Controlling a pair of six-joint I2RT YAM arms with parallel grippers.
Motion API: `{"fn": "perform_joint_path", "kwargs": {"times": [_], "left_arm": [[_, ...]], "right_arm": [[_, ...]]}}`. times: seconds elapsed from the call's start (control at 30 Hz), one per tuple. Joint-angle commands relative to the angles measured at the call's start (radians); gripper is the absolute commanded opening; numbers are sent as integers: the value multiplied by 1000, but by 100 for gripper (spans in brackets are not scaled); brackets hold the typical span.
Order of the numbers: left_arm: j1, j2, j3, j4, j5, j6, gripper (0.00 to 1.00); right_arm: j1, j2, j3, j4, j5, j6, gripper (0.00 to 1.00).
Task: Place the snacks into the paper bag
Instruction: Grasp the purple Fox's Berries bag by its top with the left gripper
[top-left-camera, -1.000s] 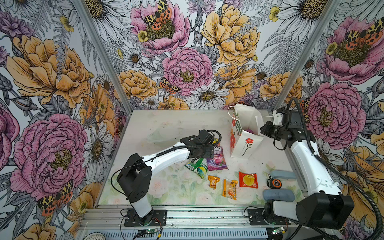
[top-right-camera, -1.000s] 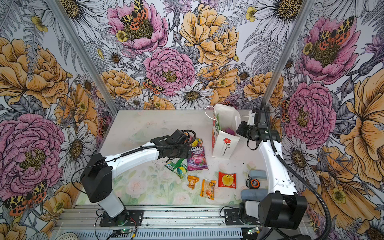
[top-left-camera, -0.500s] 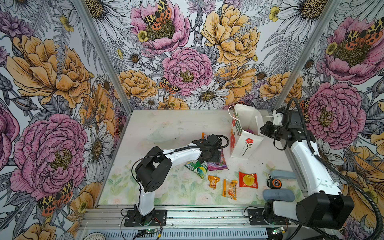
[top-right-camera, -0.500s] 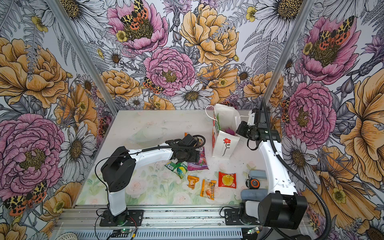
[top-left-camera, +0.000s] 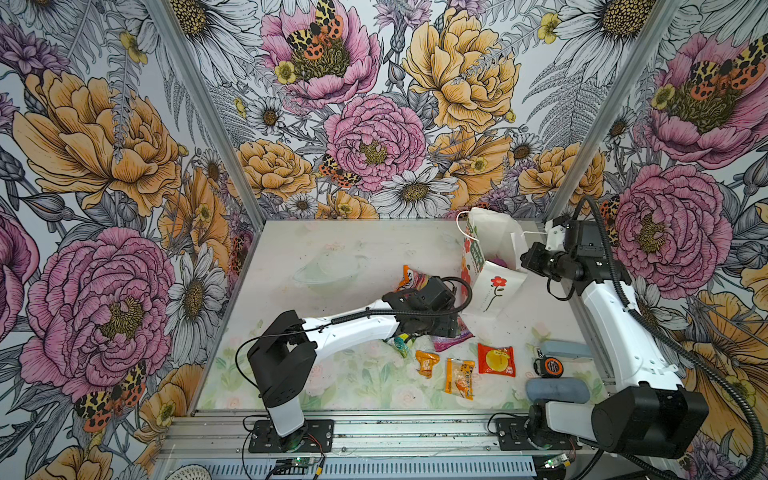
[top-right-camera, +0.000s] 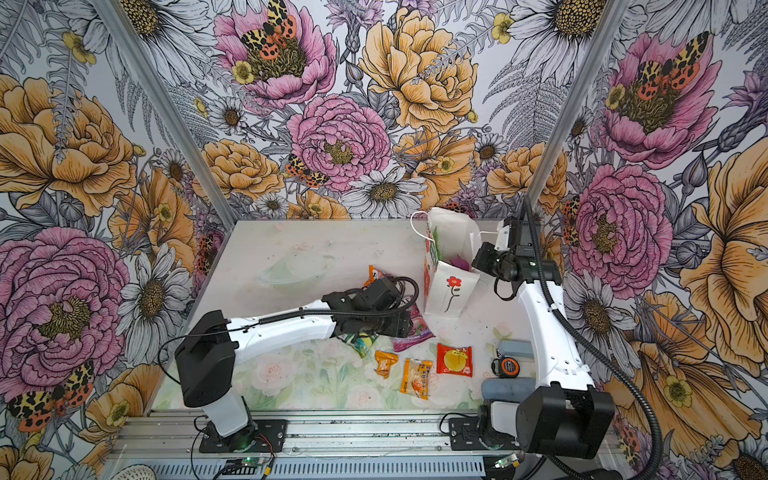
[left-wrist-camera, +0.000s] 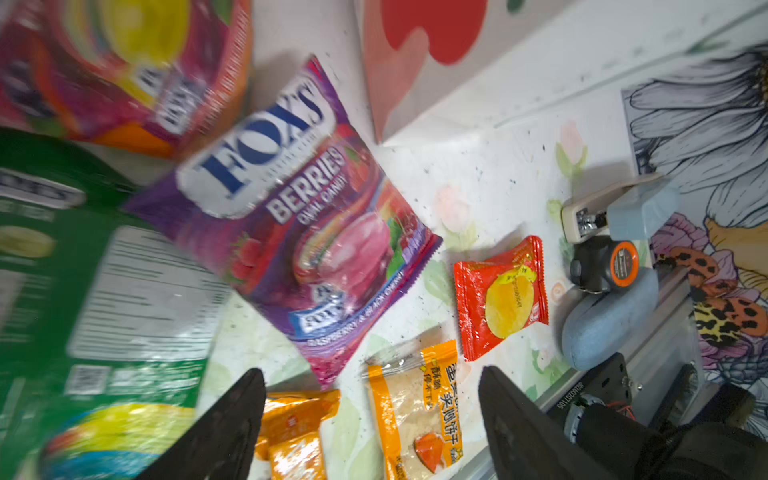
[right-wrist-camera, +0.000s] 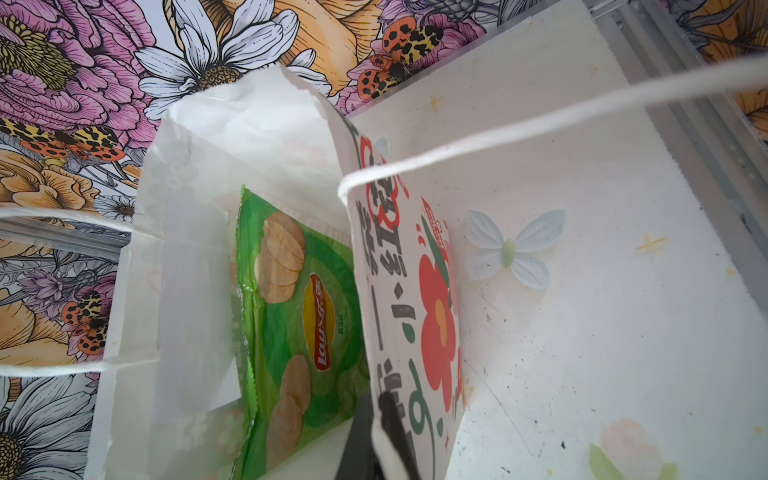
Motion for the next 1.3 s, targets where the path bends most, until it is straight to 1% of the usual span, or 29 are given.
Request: {"fn": "perform_joint_path", "kwargs": {"times": [0.0, 0.03, 0.1, 0.13, 0.17, 0.2, 0.27, 0.4, 0.6, 0.8, 1.0, 1.2, 1.27], "left_arm": [[101, 17, 68, -101, -20, 183, 83], [111, 40, 105, -132, -33, 242, 83], [137, 85, 162, -159, -7, 371, 82], [150, 93, 187, -175, -5, 402, 82], [158, 143, 217, -189, 2, 439, 82], [162, 163, 238, -198, -2, 472, 82], [160, 214, 303, -239, -32, 529, 81], [157, 288, 389, -264, 56, 594, 78], [141, 422, 517, -323, 94, 631, 71], [136, 517, 585, -355, 158, 633, 61], [136, 547, 573, -358, 168, 623, 50], [134, 538, 552, -356, 166, 610, 36], [133, 526, 546, -353, 157, 598, 29]], "right_arm": [[0, -24, 5, 8, -9, -16, 0], [-1, -25, 5, 8, -8, -15, 0], [0, -24, 8, 9, -7, -16, 0], [0, -24, 7, 9, -6, -16, 0], [-2, -21, 7, 11, -5, -18, 0], [-1, -20, 5, 10, -4, -16, 0], [0, -15, 3, 11, -7, -15, 0], [0, -7, 5, 14, -7, -13, 0], [-1, -9, 2, 16, -10, -14, 0], [3, -11, -3, 18, -17, -14, 0], [11, -10, -3, 20, -19, -13, 0], [16, -8, -3, 20, -12, -13, 0], [15, -9, -3, 20, -8, -13, 0]]}}
